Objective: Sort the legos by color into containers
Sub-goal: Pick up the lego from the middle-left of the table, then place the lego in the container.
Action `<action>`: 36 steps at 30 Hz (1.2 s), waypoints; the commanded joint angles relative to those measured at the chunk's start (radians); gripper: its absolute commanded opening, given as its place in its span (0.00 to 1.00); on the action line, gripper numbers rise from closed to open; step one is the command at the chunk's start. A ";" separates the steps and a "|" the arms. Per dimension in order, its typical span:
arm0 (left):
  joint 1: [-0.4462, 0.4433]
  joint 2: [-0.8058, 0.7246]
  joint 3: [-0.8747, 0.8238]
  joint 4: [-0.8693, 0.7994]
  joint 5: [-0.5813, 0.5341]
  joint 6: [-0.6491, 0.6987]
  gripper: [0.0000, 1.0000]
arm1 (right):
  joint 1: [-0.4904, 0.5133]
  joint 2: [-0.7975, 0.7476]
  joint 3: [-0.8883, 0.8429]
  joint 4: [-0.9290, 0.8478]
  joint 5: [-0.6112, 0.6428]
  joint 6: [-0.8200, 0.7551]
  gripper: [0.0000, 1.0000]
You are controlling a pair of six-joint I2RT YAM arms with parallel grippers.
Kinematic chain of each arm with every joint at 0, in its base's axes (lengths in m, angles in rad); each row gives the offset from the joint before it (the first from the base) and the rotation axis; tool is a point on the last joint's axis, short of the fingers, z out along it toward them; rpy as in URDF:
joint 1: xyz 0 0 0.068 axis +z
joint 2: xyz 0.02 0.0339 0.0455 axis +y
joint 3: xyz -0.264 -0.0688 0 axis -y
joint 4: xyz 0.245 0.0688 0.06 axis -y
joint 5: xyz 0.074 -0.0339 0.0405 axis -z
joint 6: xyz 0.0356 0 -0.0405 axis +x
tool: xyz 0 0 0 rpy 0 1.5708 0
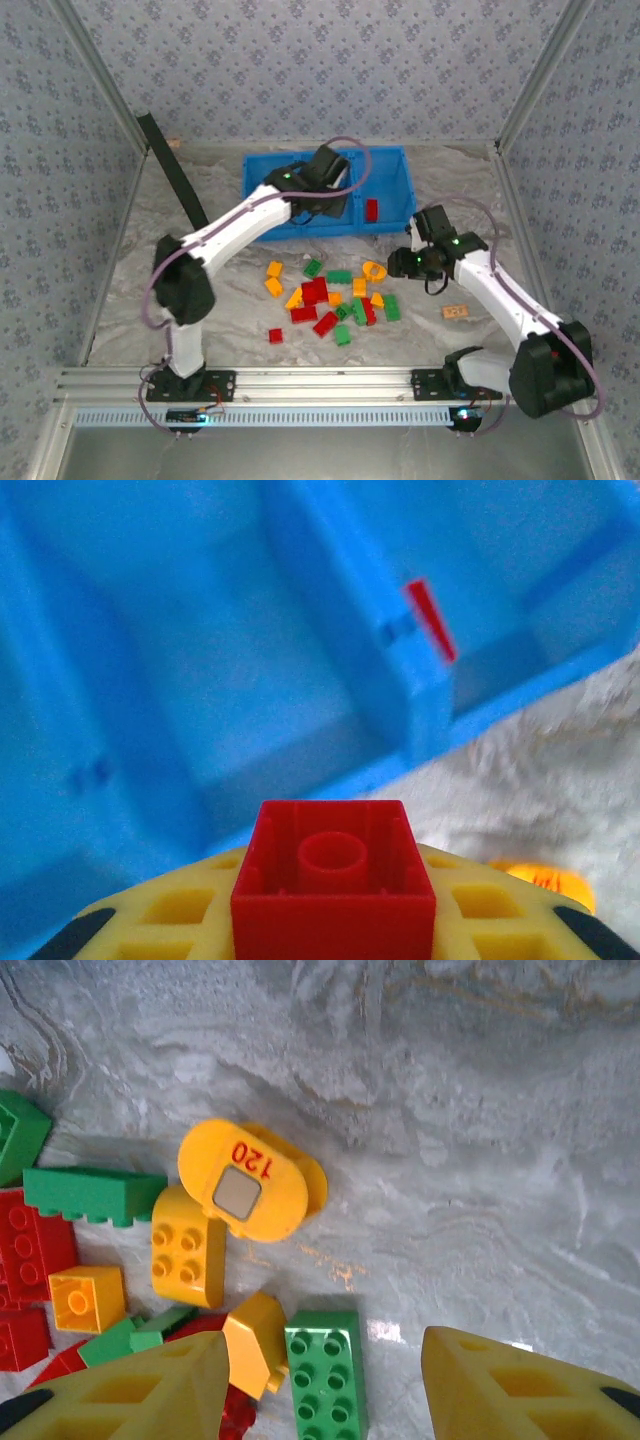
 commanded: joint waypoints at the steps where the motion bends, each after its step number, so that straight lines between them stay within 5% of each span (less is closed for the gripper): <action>1: -0.023 0.134 0.198 -0.003 -0.023 0.066 0.20 | 0.025 -0.065 -0.063 0.072 -0.033 0.062 0.55; 12: -0.077 0.566 0.742 -0.010 0.024 0.077 0.19 | 0.086 -0.085 -0.176 0.171 -0.028 0.084 0.58; 22: -0.078 0.696 0.792 0.018 0.048 0.000 0.21 | 0.117 -0.029 -0.144 0.225 -0.018 0.009 0.63; 28: -0.084 0.714 0.792 0.032 0.056 -0.033 0.33 | 0.112 0.052 -0.105 0.252 -0.020 -0.011 0.67; 36: -0.085 0.678 0.792 0.059 0.101 -0.027 0.64 | 0.110 0.175 -0.031 0.251 0.009 0.009 0.73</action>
